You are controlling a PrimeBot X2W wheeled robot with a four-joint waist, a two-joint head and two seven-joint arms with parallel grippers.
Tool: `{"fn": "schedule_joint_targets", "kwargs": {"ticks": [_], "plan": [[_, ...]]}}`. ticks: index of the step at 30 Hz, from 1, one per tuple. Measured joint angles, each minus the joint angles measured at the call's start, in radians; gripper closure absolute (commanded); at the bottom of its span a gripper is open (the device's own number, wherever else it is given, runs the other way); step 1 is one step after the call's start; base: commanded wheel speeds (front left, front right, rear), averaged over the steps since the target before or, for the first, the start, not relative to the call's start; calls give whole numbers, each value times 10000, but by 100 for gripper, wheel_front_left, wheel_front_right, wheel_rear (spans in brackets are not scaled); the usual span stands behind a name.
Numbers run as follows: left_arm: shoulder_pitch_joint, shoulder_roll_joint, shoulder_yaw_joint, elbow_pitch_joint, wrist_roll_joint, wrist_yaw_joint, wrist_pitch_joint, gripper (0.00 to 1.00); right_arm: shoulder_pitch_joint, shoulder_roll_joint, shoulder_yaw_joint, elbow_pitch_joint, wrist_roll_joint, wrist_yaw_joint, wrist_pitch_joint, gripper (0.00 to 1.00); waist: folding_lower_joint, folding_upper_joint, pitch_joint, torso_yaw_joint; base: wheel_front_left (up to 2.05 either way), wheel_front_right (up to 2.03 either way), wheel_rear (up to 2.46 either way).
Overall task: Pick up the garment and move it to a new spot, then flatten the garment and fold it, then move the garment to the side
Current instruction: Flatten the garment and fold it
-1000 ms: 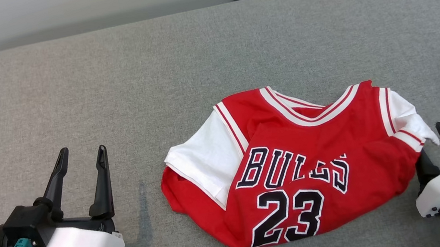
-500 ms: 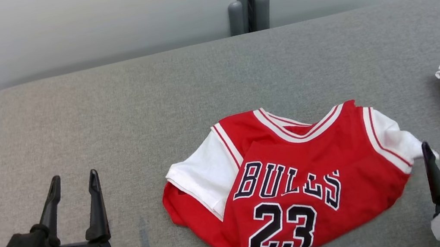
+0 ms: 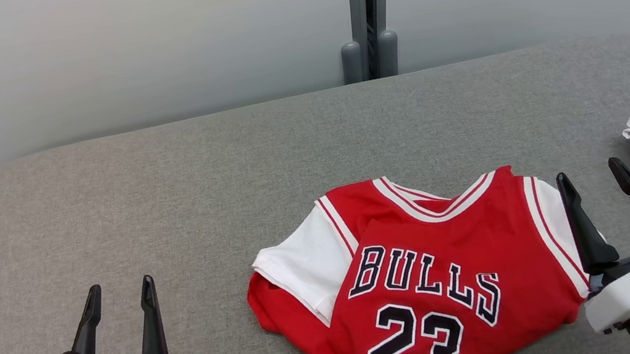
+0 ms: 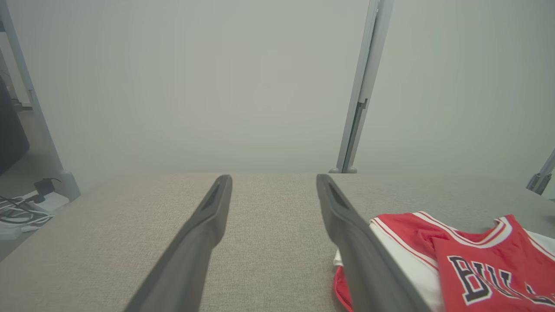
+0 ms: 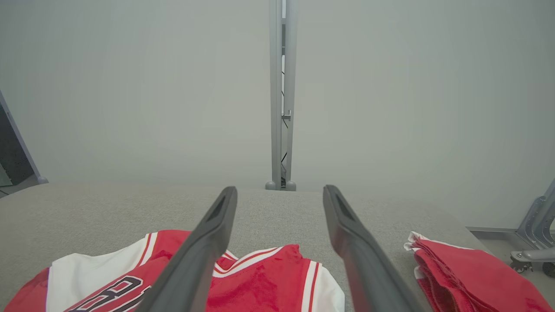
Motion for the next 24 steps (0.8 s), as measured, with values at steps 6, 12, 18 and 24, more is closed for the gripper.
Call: {"fn": "schedule_joint_targets", "kwargs": {"ticks": [6, 12, 18, 24], "plan": [[138, 13, -98, -113, 17, 105, 94, 0, 220, 31, 63, -330, -10, 0, 291, 0, -1, 0, -54, 119, 0, 0, 0], [152, 17, -171, -192, 19, 132, 161, 0, 295, 48, 61, -428, 12, 0, 343, 0, -1, 0, -18, 146, 0, 0, 0], [71, 77, -274, -324, 96, 115, 184, 0, 292, 56, 73, -439, 105, 0, 345, 0, 0, 0, 92, 156, 0, 0, 0], [-431, 111, -1156, -376, 188, -598, 851, 0, 228, 61, 167, -431, 178, 0, 341, 0, 0, 0, 391, 136, 0, 0, 0]]}}
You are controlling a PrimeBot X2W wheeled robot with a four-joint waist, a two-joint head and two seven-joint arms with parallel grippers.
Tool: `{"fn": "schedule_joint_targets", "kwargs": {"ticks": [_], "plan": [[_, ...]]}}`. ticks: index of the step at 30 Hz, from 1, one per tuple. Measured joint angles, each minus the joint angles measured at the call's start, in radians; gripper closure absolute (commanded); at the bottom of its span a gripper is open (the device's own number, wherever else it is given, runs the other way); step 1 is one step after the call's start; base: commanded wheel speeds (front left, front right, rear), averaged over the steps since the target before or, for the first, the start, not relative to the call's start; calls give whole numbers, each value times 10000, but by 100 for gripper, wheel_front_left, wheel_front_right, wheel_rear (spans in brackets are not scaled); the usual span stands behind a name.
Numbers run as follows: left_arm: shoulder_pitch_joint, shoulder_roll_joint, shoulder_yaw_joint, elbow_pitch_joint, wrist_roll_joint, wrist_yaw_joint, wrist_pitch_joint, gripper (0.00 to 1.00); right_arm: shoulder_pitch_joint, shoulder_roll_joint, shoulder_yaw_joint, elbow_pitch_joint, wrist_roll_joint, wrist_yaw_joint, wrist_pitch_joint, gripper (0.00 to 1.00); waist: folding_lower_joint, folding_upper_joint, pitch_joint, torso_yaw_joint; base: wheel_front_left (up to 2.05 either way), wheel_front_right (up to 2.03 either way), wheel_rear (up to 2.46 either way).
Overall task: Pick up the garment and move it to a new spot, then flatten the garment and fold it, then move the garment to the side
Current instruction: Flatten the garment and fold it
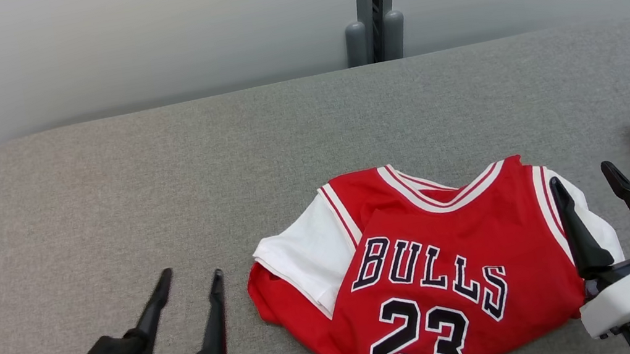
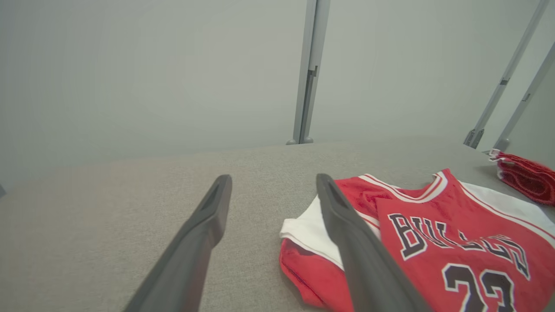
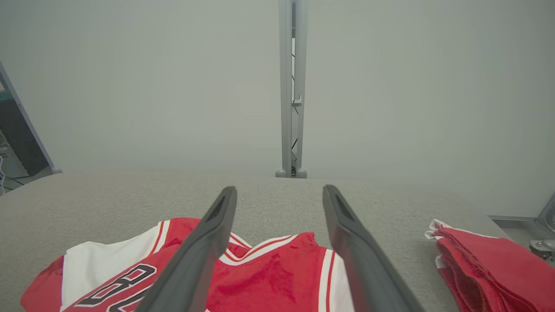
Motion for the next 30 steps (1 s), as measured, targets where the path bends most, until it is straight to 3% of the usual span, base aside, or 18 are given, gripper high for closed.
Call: {"fn": "schedule_joint_targets", "kwargs": {"ticks": [12, 16, 23, 24, 25, 30], "plan": [[-1007, -157, -2343, 1356, -67, -2151, 1893, 0, -307, 4, 226, 128, 86, 0, -130, 0, 0, 0, 960, -359, 0, 0, 0], [-1315, -113, -2727, 1860, -4, -2435, 2337, 0, -446, 2, 280, 213, 163, 0, -224, 0, 0, 0, 1252, -513, 0, 0, 0], [-1784, 117, -3020, 2615, 337, -2426, 3129, 3, -658, 4, 355, 405, 276, 0, -410, 0, 0, 0, 1566, -718, 0, 0, 0], [-1846, 104, -3032, 2658, 330, -2433, 3202, 60, -673, 4, 359, 435, 311, 0, -424, 0, 0, 0, 1590, -744, 0, 0, 0], [-1889, 79, -3033, 2679, 305, -2437, 3200, 100, -673, 4, 357, 474, 341, 0, -443, 0, 0, 0, 1605, -766, 0, 0, 0], [-1958, 33, -2987, 2476, -50, -2529, 3198, 100, -678, 4, 284, 639, 426, 0, -552, 0, 0, 0, 1541, -798, 0, 0, 0]]}}
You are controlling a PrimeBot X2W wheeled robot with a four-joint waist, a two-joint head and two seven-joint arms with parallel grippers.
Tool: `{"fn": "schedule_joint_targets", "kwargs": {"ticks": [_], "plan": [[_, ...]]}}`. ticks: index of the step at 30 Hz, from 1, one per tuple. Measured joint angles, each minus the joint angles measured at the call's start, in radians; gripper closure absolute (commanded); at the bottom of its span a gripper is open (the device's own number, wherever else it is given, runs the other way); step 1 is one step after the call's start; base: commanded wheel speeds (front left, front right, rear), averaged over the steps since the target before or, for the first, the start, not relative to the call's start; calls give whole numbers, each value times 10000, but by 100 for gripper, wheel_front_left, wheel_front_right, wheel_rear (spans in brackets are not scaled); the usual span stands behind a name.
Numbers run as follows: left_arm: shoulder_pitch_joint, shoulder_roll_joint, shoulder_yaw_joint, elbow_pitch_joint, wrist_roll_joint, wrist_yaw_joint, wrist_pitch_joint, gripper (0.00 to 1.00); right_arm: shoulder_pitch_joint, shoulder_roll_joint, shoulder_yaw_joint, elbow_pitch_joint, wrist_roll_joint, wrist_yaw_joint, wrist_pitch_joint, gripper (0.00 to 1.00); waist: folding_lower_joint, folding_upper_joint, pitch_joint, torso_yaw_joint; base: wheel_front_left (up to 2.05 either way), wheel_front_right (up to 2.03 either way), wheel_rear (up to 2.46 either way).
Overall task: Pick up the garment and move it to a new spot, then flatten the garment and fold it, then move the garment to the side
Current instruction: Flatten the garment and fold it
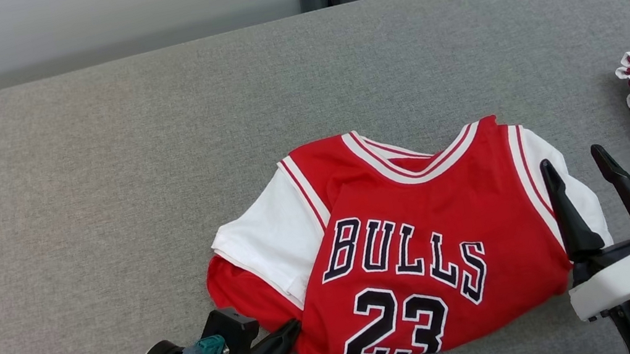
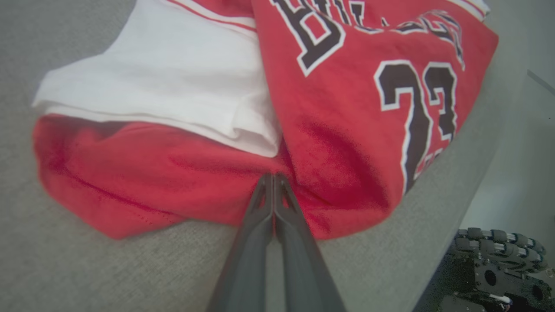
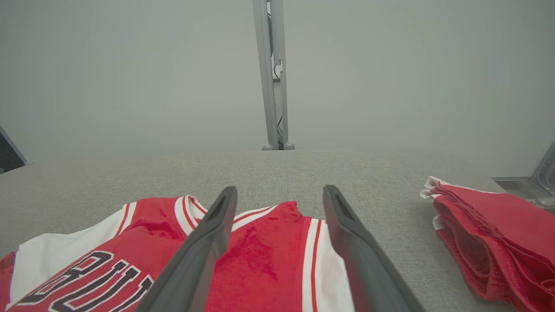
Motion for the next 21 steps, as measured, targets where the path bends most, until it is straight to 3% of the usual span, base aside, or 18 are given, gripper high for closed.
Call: {"fn": "schedule_joint_targets", "kwargs": {"ticks": [7, 21], "plan": [[415, 581, 184, -1898, -610, -71, 568, 100, 56, 2, -297, 75, 27, 0, -79, 0, 0, 0, -271, 215, 0, 0, 0], [1187, 1639, 1407, -6477, -1101, 1158, 1164, 100, 375, 2, -742, -92, 121, 0, -94, 0, 0, 0, -920, 689, 0, 0, 0]]}}
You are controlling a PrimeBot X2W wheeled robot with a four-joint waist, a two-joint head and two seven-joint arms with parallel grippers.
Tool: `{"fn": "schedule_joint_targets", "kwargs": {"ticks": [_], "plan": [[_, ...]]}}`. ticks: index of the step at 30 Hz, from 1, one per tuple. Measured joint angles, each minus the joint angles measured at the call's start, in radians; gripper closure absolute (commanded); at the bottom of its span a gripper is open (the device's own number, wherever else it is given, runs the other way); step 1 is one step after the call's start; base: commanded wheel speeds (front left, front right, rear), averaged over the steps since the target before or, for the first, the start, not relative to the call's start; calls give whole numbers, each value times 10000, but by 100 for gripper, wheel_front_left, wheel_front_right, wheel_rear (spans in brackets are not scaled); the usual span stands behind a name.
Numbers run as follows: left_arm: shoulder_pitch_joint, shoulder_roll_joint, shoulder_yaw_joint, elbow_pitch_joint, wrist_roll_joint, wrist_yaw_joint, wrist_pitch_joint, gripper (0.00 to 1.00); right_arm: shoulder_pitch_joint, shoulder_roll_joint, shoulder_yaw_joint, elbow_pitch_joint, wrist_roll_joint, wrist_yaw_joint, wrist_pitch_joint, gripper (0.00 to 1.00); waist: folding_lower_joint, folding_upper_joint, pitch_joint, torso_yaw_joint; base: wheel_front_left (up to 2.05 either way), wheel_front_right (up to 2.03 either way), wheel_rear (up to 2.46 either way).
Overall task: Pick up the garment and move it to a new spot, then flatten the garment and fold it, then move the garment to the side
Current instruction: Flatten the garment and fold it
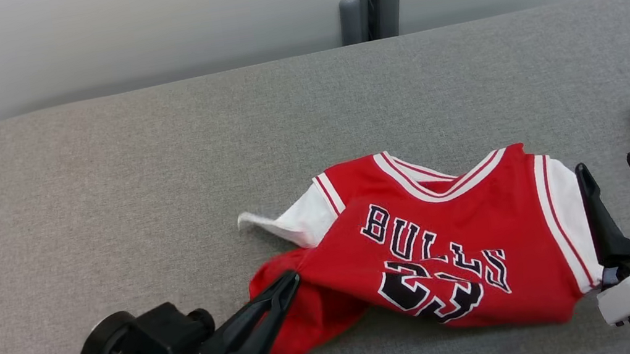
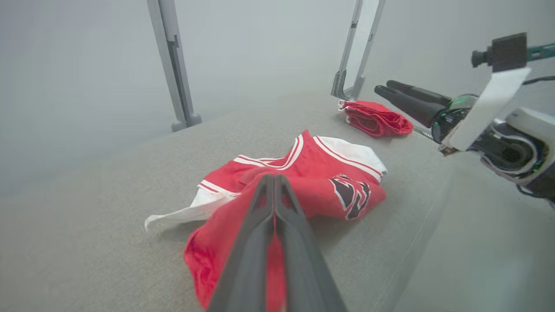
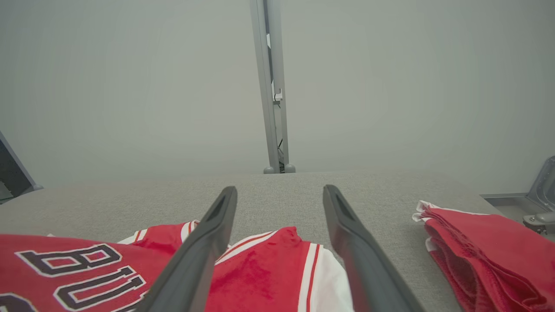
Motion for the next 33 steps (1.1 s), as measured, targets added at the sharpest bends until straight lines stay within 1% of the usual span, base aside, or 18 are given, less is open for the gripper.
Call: {"fn": "schedule_joint_targets", "kwargs": {"ticks": [2, 3, 5, 8, 10, 13, 17, 21, 24, 30, 31, 32, 33], "plan": [[29, 109, 217, -803, -132, 138, 167, 100, 77, 4, -100, -12, 54, 0, 0, 0, 0, 0, -87, 58, 0, 0, 0], [28, 247, 525, -1498, -316, 255, 282, 100, 127, 0, -163, -46, 84, 0, 2, 0, 0, 0, -150, 104, 0, 0, 0], [-40, 366, 811, -1944, -499, 309, 393, 100, 157, 4, -205, -58, 144, 0, 2, 0, 0, 0, -174, 126, 0, 0, 0], [-448, 548, 1256, -2011, -616, 393, 575, 100, 145, 0, -199, -67, 238, 0, 0, 0, 0, 0, -130, 61, 0, 0, 0], [-698, 604, 1524, -1624, -663, 489, 652, 100, 62, 4, -115, -69, 328, 0, -10, 0, 0, 0, -67, -41, 0, 0, 0], [-1283, 418, 1941, -654, -978, 516, 502, 100, -43, 6, -59, -75, 405, 0, -63, 0, 0, 0, 115, -240, 0, 0, 0], [-2290, 366, 2405, 1170, -1112, 403, 284, 100, -240, 4, 13, -23, 443, 0, -132, 0, 0, 0, 454, -602, 0, 0, 0], [-3337, 236, 2577, 3283, -1235, 115, 138, 100, -486, 2, 123, 127, 606, -2, -293, 0, 0, -1, 900, -1029, 0, 0, 0], [-4161, 36, 2594, 4884, -1333, -136, -12, 100, -657, 0, 251, 297, 744, 0, -491, 0, 0, 0, 1277, -1359, 0, 0, 0], [-5497, -345, 2579, 7664, -1392, -552, -397, 100, -1027, -2, 500, 662, 934, -2, -819, 0, 0, 0, 1948, -1974, 0, 0, 0], [-5630, -408, 2569, 8017, -1413, -621, -476, 98, -1064, 0, 533, 725, 949, 0, -853, 0, 0, 0, 2034, -2054, 0, 0, 0], [-5751, -458, 2543, 8410, -1423, -709, -472, 60, -1104, 2, 554, 794, 957, 0, -905, 0, 0, 0, 2106, -2126, 0, 0, 0], [-5835, -500, 2493, 8734, -1425, -769, -477, 1, -1143, 2, 556, 851, 959, -2, -920, 0, 0, -1, 2166, -2188, 0, 0, 0]]}}
